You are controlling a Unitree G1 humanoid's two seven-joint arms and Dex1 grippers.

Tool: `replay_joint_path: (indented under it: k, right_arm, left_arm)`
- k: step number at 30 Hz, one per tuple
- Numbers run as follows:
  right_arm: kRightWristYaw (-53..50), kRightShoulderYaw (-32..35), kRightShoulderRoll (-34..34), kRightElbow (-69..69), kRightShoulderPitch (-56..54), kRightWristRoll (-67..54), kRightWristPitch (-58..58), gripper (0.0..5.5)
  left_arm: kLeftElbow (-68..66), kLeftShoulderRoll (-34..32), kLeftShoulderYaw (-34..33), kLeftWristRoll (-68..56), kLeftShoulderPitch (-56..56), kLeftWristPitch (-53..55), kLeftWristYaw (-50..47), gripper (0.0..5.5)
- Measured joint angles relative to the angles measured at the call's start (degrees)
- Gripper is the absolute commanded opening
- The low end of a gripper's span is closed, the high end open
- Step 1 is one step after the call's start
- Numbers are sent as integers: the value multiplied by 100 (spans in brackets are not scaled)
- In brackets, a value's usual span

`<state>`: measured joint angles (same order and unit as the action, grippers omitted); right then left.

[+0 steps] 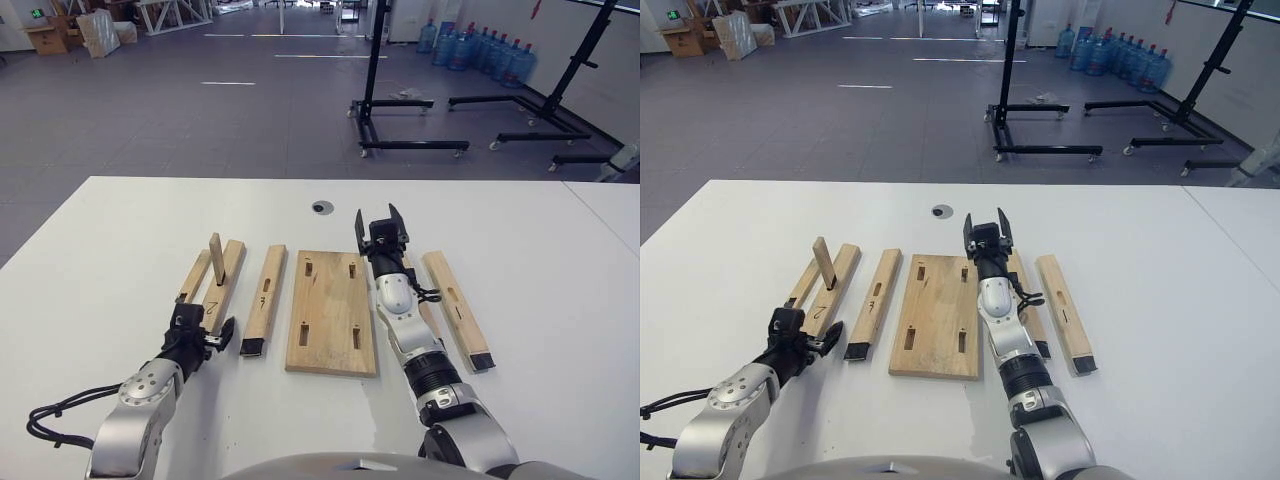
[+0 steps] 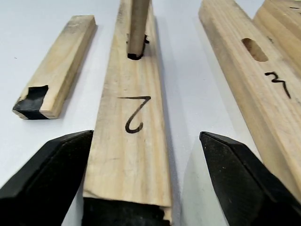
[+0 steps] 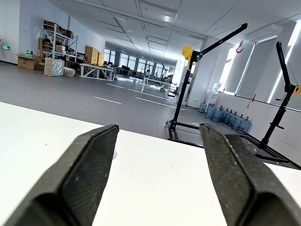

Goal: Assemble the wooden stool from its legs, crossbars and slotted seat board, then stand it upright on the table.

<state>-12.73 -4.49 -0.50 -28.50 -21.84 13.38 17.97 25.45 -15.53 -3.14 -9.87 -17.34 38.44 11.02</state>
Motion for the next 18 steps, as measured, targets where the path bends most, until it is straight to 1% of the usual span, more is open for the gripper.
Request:
replay_joint_path:
  k: [6,12,18]
  right_arm:
    - [22,8,-2,7,0,-14,-31,317]
    - [20,17,-7,8,0,-16,-33,317]
    - [5,47,-17,3,-1,-18,-33,317]
  left_arm:
    - [488,37,227,132,-106,553,-248,290]
    - [513,31,171,172,39,842,-370,202]
    - [787,44,121,175,125,1402,-548,201]
